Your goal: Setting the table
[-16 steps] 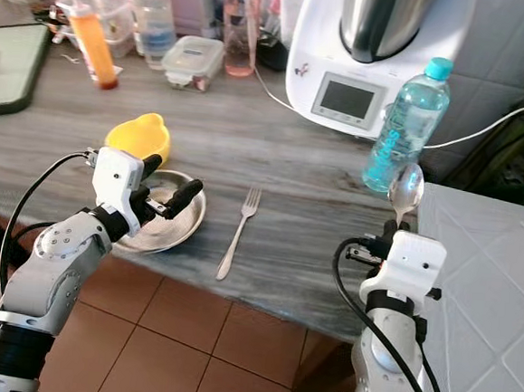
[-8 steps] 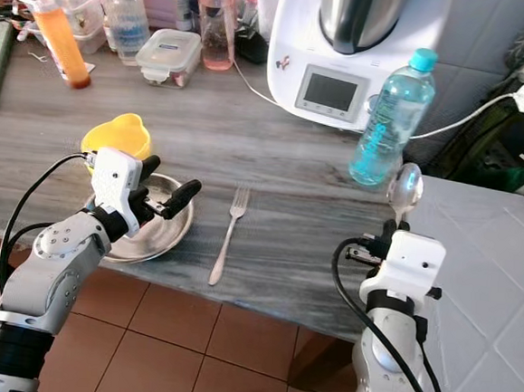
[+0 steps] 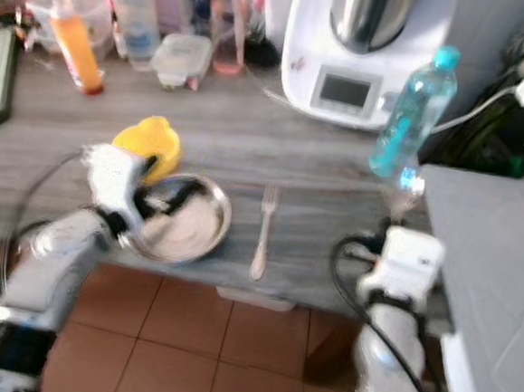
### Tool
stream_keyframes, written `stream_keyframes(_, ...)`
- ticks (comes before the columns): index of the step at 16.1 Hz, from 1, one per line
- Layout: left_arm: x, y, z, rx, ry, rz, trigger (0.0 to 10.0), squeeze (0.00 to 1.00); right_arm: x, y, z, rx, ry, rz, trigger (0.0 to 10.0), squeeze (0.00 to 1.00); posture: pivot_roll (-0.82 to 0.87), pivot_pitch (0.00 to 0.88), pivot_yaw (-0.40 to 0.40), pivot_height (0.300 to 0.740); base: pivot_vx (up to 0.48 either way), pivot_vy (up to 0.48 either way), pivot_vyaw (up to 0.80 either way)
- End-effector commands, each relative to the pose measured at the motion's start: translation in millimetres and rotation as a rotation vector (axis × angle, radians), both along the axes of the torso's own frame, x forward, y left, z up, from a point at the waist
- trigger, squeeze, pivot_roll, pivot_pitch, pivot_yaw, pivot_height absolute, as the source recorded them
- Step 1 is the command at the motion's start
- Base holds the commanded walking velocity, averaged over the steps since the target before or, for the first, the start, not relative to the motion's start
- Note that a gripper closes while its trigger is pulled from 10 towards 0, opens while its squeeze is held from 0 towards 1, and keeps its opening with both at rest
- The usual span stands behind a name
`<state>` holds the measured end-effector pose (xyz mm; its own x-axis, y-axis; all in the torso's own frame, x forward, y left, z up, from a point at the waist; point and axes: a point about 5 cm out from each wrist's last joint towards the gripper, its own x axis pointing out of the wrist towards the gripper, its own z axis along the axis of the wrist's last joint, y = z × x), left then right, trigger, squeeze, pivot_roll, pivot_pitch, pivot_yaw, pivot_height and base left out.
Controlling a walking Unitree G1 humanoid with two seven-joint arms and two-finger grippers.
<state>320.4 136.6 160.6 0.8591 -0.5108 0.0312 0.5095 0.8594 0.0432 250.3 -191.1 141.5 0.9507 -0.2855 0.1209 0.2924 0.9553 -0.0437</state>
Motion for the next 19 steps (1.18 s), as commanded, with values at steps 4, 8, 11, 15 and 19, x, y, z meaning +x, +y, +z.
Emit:
stream_keyframes(4, 0.3, 6.6, 5, 0.019, -0.015, 0.022, 10.0, 0.00, -0.9, 4.7, 4, -0.003, -0.019, 0.016, 10.0, 0.00, 0.19, 0.129, -0.014, 0.740, 0.000, 0.370, 0.00)
stream_keyframes(8, -4.2, 0.0, 21, -0.067, -0.078, -0.033, 10.0, 0.00, -1.5, 4.8, 2, -0.022, -0.015, 0.017, 10.0, 0.00, 0.19, 0.128, -0.015, 0.740, 0.000, 0.000, 0.00)
stream_keyframes(11, -19.1, -7.7, 8, -0.058, -0.015, -0.179, 10.0, 0.00, -2.1, 6.9, 1, -0.012, -0.006, 0.021, 10.0, 0.00, 0.19, 0.129, -0.015, 0.740, 0.000, 0.000, 0.00)
stream_keyframes(15, -23.8, -12.1, 5, -0.027, 0.019, -0.274, 10.0, 0.00, -4.2, 6.8, -3, 0.005, 0.024, 0.011, 10.0, 0.00, 0.19, 0.130, -0.013, 0.740, 0.000, 0.000, 0.00)
stream_keyframes(19, -22.4, -15.7, 6, -0.029, 0.024, -0.292, 10.0, 0.00, -5.1, 2.2, -5, 0.003, 0.040, -0.011, 10.0, 0.00, 0.19, 0.130, -0.007, 0.740, 0.000, 0.000, 0.00)
